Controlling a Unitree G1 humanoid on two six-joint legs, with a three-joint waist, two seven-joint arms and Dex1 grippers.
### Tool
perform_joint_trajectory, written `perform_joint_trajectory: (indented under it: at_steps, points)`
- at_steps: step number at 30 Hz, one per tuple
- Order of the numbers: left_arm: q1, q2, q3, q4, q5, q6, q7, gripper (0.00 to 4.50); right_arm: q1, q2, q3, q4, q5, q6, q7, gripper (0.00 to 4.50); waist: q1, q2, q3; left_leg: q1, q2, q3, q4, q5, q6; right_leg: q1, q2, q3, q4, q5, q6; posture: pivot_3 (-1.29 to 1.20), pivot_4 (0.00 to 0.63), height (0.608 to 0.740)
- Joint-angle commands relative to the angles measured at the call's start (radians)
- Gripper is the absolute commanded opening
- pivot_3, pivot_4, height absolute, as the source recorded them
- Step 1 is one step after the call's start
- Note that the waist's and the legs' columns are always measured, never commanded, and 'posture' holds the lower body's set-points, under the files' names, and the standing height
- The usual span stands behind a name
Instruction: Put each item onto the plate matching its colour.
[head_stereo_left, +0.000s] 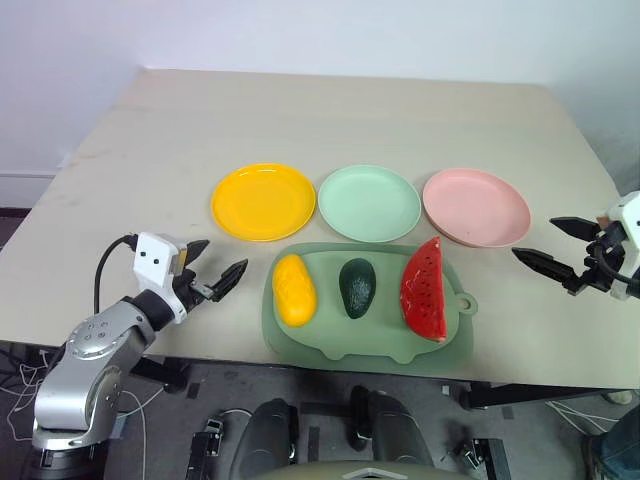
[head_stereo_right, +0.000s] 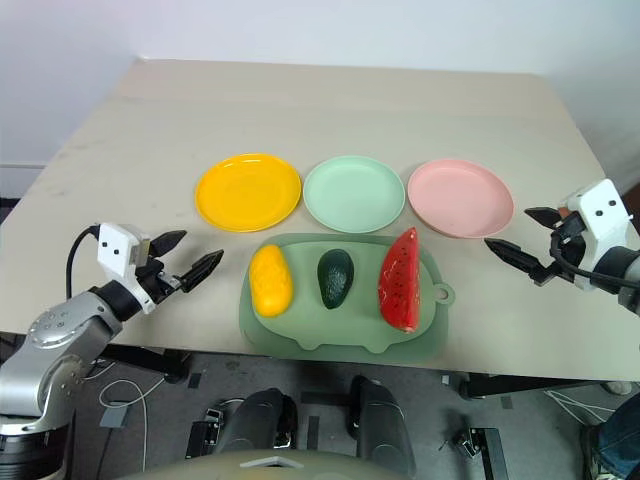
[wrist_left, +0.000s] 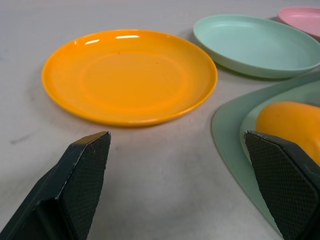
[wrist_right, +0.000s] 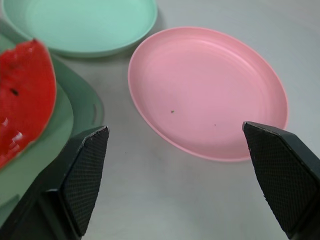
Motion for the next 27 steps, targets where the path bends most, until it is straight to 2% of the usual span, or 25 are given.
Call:
perform_joint_trajectory:
  at_steps: [1, 7, 10, 13, 16, 22, 27]
  points:
    - [-0.034, 0.011, 0.007, 0.027, -0.01, -0.015, -0.022, 4.47, -0.049, -0.015, -0.103, -0.156, 0.135, 0.193, -0.082, 4.5, 0.001, 0.0, 0.0, 0.0, 0.0, 0.0, 0.0, 0.0, 0.0, 0.0, 0.0, 0.0, 0.0, 0.0, 0.0, 0.0, 0.15, 0.74]
    - [-0.101, 0.021, -0.028, 0.096, 0.007, -0.029, -0.06, 4.47, -0.121, -0.008, -0.111, -0.399, 0.399, 0.586, -0.254, 4.5, 0.004, 0.0, 0.0, -0.001, 0.0, -0.001, 0.0, 0.0, 0.0, 0.0, 0.0, 0.0, 0.0, 0.0, 0.0, 0.0, 0.15, 0.74]
    - [-0.114, 0.016, -0.035, 0.108, 0.01, -0.033, -0.065, 4.47, -0.179, 0.074, -0.096, -0.463, 0.461, 0.778, -0.399, 4.5, 0.002, -0.002, -0.001, -0.002, 0.0, -0.002, 0.0, 0.0, 0.0, 0.0, 0.0, -0.001, -0.001, 0.0, 0.0, 0.0, 0.15, 0.74]
    - [-0.112, 0.011, -0.038, 0.116, 0.009, -0.039, -0.068, 4.47, -0.237, 0.189, -0.122, -0.479, 0.52, 0.885, -0.492, 4.5, 0.001, -0.002, -0.001, -0.002, 0.0, -0.001, 0.0, 0.0, 0.0, -0.001, -0.001, 0.0, -0.001, 0.0, 0.0, 0.0, 0.15, 0.74]
    - [-0.114, 0.009, -0.039, 0.118, 0.007, -0.039, -0.069, 4.47, -0.261, 0.242, -0.133, -0.463, 0.57, 0.915, -0.581, 4.5, 0.001, -0.002, -0.001, -0.002, 0.0, -0.001, 0.0, 0.0, 0.0, -0.001, -0.001, 0.0, 0.0, 0.0, 0.0, 0.0, 0.15, 0.74]
    - [-0.113, 0.014, -0.04, 0.1, 0.005, -0.029, -0.068, 4.47, -0.273, 0.304, -0.057, -0.453, 0.703, 0.915, -0.779, 4.5, 0.0, -0.002, -0.001, -0.003, 0.0, -0.001, 0.0, 0.0, 0.001, -0.001, -0.001, -0.001, 0.0, 0.0, 0.0, 0.0, 0.15, 0.74]
    - [-0.107, 0.003, -0.046, 0.08, 0.002, -0.022, -0.055, 4.47, -0.268, 0.3, 0.081, -0.453, 0.72, 0.915, -0.901, 4.5, -0.001, -0.002, -0.001, -0.002, 0.0, -0.001, 0.0, 0.0, 0.0, -0.001, -0.001, -0.001, 0.0, 0.0, 0.0, 0.0, 0.15, 0.74]
